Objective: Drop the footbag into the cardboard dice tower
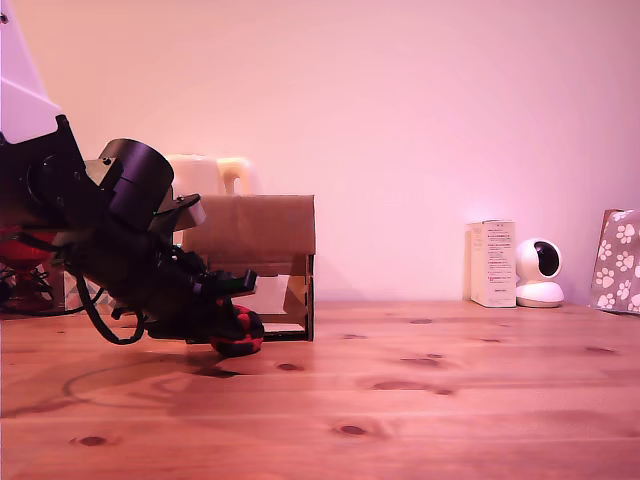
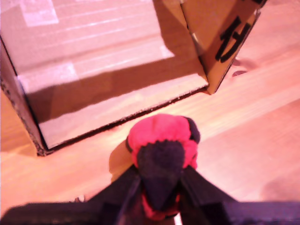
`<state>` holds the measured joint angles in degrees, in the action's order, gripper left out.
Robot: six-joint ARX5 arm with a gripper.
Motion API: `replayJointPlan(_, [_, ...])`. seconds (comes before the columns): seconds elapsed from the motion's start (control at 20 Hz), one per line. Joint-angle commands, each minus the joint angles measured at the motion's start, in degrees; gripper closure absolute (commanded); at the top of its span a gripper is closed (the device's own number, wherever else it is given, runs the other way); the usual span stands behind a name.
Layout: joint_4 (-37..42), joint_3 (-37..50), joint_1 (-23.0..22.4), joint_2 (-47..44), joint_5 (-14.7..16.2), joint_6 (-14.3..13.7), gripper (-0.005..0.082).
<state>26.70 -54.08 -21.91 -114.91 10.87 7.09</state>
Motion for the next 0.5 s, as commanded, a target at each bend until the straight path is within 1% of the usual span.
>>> replayJointPlan(0.0, [-3.80, 0.46, -0.22, 1.81, 1.64, 0.04, 0.0718])
replayJointPlan(0.05, [-6.08, 0.46, -0.22, 3.54, 2.69, 0.09, 0.0718])
replayJointPlan(0.2, [-12.20, 0.46, -0.22, 9.31, 4.13, 0.26, 0.0718])
replayJointPlan(0.25, [-14.10, 0.46, -0.22, 11.17, 4.17, 0.31, 0.0718])
replayJointPlan(0.35, [-17.44, 0.46, -0.22, 14.80, 5.29, 0.42, 0.0718])
replayJointPlan(0.45, [-19.58, 0.46, -0.22, 18.40, 5.42, 0.42, 0.0718])
